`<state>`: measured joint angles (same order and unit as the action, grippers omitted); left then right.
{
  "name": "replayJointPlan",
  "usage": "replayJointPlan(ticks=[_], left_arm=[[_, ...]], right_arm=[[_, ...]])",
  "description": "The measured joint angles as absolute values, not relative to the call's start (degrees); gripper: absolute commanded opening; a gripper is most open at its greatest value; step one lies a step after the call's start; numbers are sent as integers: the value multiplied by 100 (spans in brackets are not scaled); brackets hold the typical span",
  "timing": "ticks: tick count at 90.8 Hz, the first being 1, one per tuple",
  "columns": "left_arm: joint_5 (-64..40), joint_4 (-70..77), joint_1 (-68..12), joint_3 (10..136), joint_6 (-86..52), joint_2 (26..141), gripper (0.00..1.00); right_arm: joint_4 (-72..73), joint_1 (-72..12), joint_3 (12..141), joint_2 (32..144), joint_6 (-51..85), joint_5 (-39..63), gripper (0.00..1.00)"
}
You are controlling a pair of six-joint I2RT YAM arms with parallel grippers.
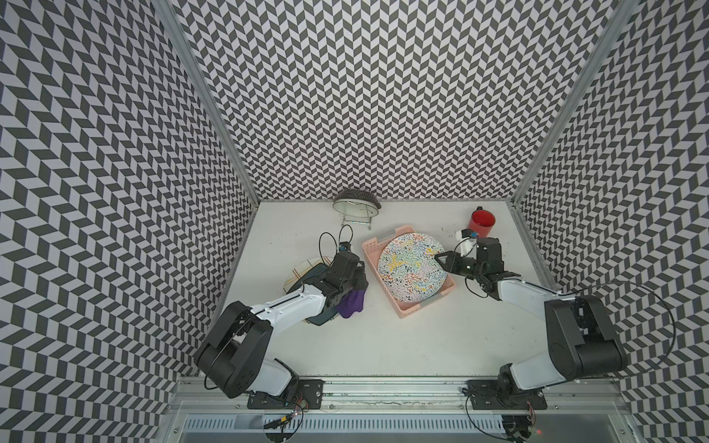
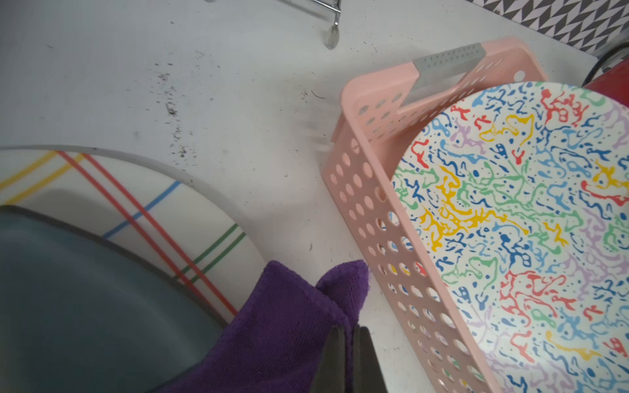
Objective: Wipe the wet plate dry
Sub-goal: Pick up the plate from the bin.
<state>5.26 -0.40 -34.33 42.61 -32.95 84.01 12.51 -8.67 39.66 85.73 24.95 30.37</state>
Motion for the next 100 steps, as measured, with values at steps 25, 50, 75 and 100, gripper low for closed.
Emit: replayJointPlan(ticks=[25, 50, 75, 100], left_arm=[[154, 620, -3489, 4265, -3400, 8838, 0], [56, 711, -3483, 4241, -3459, 8759, 0], [239, 23, -3446, 4362, -3310, 7102, 0], [432, -541, -3892, 7179, -2563, 6790, 0]], right_arm=[[1450, -1216, 3795, 7975, 2561, 3122, 35], [2434, -1492, 3420, 8580, 3037, 3129, 10], [2829, -1538, 3317, 8689, 3426, 3240, 0], [3238, -1542, 2676, 7544, 4438, 3319, 0]])
